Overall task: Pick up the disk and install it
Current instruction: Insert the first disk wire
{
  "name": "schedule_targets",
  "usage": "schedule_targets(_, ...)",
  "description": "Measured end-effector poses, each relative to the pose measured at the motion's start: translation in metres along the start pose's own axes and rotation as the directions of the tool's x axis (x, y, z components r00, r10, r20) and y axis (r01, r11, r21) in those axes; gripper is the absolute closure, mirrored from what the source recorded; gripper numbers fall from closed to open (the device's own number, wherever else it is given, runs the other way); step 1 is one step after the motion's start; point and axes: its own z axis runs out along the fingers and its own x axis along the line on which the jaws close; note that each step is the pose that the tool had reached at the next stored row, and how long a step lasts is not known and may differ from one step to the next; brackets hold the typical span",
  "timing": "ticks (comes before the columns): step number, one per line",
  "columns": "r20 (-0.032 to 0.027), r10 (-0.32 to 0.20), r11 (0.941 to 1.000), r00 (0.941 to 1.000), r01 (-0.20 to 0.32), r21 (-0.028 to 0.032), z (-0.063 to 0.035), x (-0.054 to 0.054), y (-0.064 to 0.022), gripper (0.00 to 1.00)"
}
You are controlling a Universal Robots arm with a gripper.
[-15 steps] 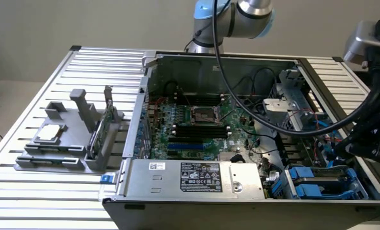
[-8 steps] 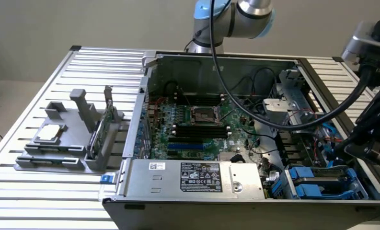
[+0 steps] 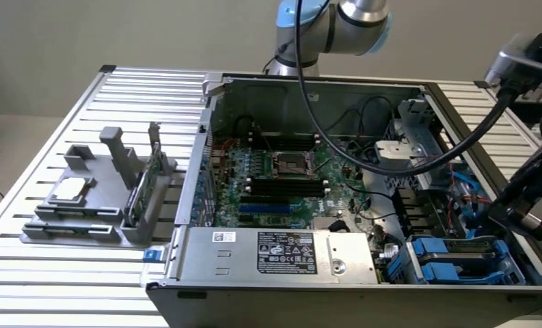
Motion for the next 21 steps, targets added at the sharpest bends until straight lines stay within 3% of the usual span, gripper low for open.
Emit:
schedule_targets(4,0.0046,0.072,0.9974,0.9974,-0.072,0.0070,0.0026,0.0003,-0.0001,0.89)
schedule_targets(9,0.0108,0.160,0.9869,0.9870,-0.161,0.0152,0.0054,0.0006,-0.0003,0.89)
schedule_targets(15,0.0164,0.249,0.9681,0.9683,-0.250,0.0220,0.0069,0.0007,-0.0004,0.89)
schedule_targets(21,0.0201,0.325,0.9451,0.9454,-0.326,0.0262,0.0072,0.0008,-0.0004,0.89)
